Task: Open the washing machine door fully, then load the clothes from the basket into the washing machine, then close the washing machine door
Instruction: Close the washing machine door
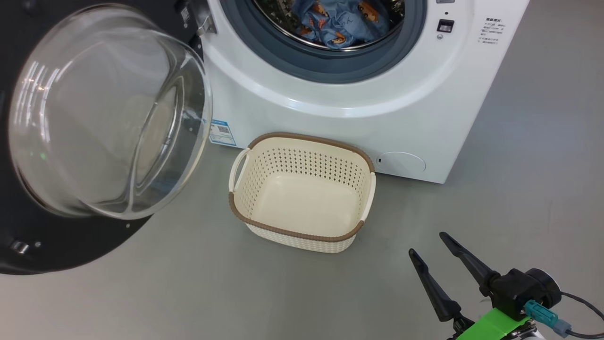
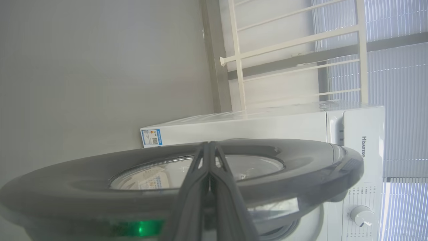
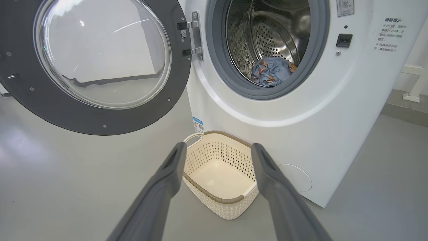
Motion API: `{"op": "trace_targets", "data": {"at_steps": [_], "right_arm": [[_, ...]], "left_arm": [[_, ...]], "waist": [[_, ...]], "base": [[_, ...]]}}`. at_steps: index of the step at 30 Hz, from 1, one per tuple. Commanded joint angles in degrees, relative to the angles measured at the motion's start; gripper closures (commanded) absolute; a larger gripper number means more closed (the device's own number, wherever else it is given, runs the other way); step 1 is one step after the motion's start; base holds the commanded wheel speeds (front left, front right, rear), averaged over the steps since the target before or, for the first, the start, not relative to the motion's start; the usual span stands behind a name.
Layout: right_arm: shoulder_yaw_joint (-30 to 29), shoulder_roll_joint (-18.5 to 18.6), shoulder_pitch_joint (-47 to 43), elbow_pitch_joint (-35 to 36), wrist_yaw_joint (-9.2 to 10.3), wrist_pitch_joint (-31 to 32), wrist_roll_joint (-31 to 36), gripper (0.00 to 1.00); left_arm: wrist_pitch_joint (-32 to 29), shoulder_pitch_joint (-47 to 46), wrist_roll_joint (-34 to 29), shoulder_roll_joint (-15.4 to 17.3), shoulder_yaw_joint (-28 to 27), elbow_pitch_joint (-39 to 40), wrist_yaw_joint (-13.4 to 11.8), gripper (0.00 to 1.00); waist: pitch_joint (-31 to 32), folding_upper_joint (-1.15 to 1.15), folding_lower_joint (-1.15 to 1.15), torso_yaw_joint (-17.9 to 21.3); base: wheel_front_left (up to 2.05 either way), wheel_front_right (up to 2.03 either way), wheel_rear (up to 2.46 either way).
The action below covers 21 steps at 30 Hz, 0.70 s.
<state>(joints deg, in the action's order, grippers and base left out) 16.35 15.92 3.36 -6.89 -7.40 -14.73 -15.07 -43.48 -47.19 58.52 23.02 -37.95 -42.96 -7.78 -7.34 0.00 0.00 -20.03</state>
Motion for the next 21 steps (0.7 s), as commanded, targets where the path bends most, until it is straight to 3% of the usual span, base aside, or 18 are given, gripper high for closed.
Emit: {"op": "trace_targets", "data": {"at_steps": [1,15,21], "right_arm": [[0.79,0.37,0.58,1.22,-0.09,-0.27,-0.71,0.0],[-0.34,-1.08,1.15,1.22,-0.09,-0.27,-0.62,0.0],[-0.57,-2.22,1.41,1.09,-0.09,-0.27,-0.36,0.0]], "left_arm": [[-3.43,1.56,1.53,0.44,-0.14,3.11,-0.73,1.0],[-13.21,6.33,4.21,-5.06,1.81,13.69,-4.88,1.0],[-15.43,7.54,5.99,-9.92,3.02,19.22,-5.64,1.0]], "waist": [[-0.15,0.0,0.0,-0.36],[0.44,0.0,0.0,-0.98],[0.61,0.0,0.0,-0.87]], "base": [[0.0,0.0,0.0],[0.0,0.0,0.0],[0.0,0.0,0.0]]}}
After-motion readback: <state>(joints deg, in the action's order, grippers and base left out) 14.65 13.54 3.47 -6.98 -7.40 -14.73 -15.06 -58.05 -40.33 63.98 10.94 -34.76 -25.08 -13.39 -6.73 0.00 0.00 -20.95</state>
